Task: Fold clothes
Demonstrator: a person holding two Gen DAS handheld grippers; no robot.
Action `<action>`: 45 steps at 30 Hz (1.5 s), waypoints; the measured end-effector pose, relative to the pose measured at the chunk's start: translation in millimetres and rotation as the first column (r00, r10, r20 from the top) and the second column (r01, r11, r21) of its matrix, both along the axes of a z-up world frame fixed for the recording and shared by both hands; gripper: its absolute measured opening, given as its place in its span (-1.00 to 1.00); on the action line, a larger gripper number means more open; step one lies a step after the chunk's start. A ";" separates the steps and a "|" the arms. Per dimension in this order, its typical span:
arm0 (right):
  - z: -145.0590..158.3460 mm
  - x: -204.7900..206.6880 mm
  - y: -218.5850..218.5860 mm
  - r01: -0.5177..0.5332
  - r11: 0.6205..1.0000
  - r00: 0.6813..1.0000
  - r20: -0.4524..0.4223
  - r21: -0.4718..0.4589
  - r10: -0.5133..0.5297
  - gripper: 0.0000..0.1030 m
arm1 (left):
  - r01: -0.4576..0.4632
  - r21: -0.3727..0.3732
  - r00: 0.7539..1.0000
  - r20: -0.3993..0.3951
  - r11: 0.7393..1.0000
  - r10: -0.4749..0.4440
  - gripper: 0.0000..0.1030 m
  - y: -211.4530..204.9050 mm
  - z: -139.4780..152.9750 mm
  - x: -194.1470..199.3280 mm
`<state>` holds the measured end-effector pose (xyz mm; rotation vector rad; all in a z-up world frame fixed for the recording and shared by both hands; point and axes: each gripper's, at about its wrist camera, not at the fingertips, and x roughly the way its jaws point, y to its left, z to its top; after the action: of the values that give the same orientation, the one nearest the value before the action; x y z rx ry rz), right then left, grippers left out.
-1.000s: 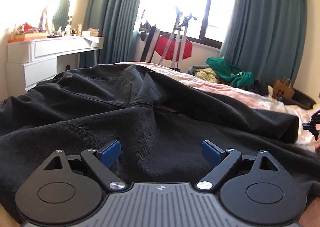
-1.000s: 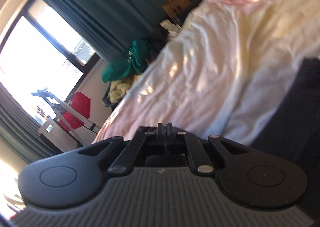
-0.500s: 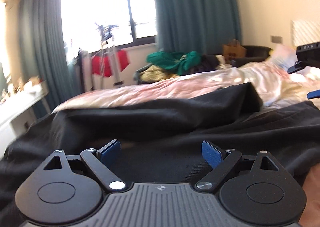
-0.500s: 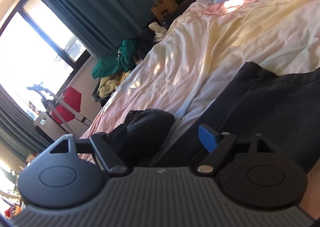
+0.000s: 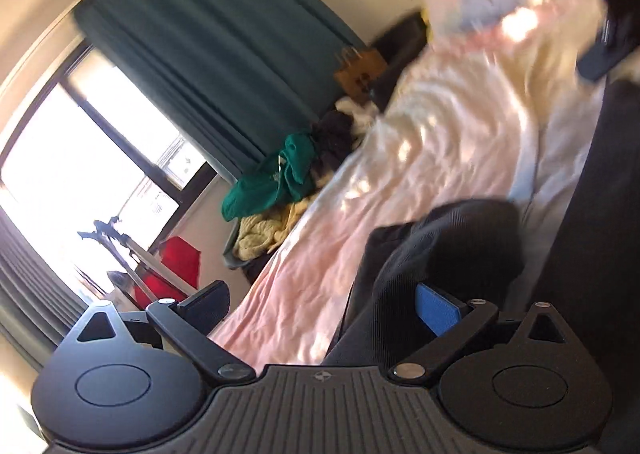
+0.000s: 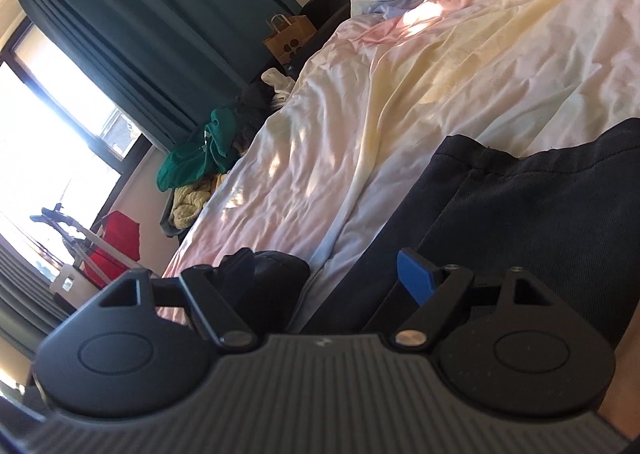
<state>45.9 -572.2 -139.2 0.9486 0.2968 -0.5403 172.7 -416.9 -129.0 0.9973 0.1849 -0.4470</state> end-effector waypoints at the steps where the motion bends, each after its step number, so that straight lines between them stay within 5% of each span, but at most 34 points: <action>1: -2.0 -0.7 -2.3 0.012 1.000 1.000 -0.001 0.004 -0.012 0.58 | 0.004 0.034 1.000 -0.004 0.999 -0.003 0.93 -7.3 -8.4 5.8; 5: -10.1 -3.6 -11.3 0.058 0.998 0.998 -0.006 0.021 -0.058 0.59 | -0.009 0.121 1.000 -0.020 0.993 0.012 0.68 -28.3 -33.2 28.8; 7: -14.2 -1.9 -13.6 0.062 0.998 0.998 -0.011 0.027 -0.061 0.59 | -0.017 0.146 0.997 -0.078 0.989 0.028 0.11 -35.1 -38.5 41.8; 8: -16.4 -0.1 -14.1 0.058 0.998 0.998 -0.015 0.028 -0.058 0.58 | -0.030 0.161 0.993 -0.106 0.987 0.048 -0.69 -37.7 -40.9 47.9; 9: -18.3 1.8 -14.3 0.056 0.998 0.998 -0.025 0.026 -0.055 0.58 | -0.054 0.168 0.990 -0.119 0.984 0.075 -0.99 -40.9 -42.7 53.7; 17: -7.4 9.6 0.0 0.029 0.992 0.998 -0.046 -0.123 -0.035 0.57 | 0.078 -0.003 0.994 -0.080 0.997 -0.078 -1.00 -52.0 32.2 33.0; 23: -13.3 6.8 -7.3 0.035 0.999 0.999 -0.033 -0.030 -0.036 0.58 | 0.119 -0.045 0.979 -0.160 0.992 -0.124 -0.99 -53.3 58.8 29.0; 26: -11.9 4.3 -7.4 0.039 0.999 0.999 -0.023 -0.032 -0.040 0.58 | 0.135 -0.010 0.973 -0.190 0.991 -0.135 -0.50 -47.2 48.0 23.4; 28: -11.8 2.9 -7.8 0.046 0.998 0.999 -0.018 -0.032 -0.047 0.58 | 0.179 0.001 0.964 -0.201 0.984 -0.175 0.53 -41.0 39.6 18.5; 30: -13.1 2.9 -8.5 0.046 0.999 0.999 -0.018 -0.022 -0.047 0.58 | 0.255 0.044 0.948 -0.207 0.966 -0.241 0.82 -36.5 27.2 11.6; 34: -14.8 5.1 -7.8 0.040 0.999 0.999 -0.019 -0.018 -0.041 0.58 | 0.289 0.159 0.938 -0.244 0.944 -0.246 0.81 -39.4 -10.7 15.1; 38: -16.0 9.5 -4.3 0.030 0.999 0.999 -0.021 -0.030 -0.031 0.58 | 0.171 0.272 0.971 -0.207 0.947 -0.116 0.77 -48.9 -49.8 39.0; 39: -16.7 11.0 -3.6 0.030 0.999 0.999 -0.025 -0.034 -0.030 0.58 | 0.134 0.301 0.978 -0.191 0.944 -0.078 0.58 -51.4 -59.6 45.8; 42: -19.2 14.2 -4.3 0.027 0.999 0.999 -0.037 -0.039 -0.029 0.58 | 0.089 0.345 0.972 -0.233 0.934 -0.007 -0.61 -54.8 -71.6 52.9; 45: -20.4 12.4 -5.7 0.042 0.999 0.998 -0.040 -0.031 -0.043 0.58 | 0.124 0.271 0.962 -0.267 0.955 -0.049 -0.82 -48.8 -39.9 44.7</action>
<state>58.4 -577.9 -159.7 0.9168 0.3043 -0.6022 217.5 -465.8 -168.8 1.2325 0.4516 -0.6445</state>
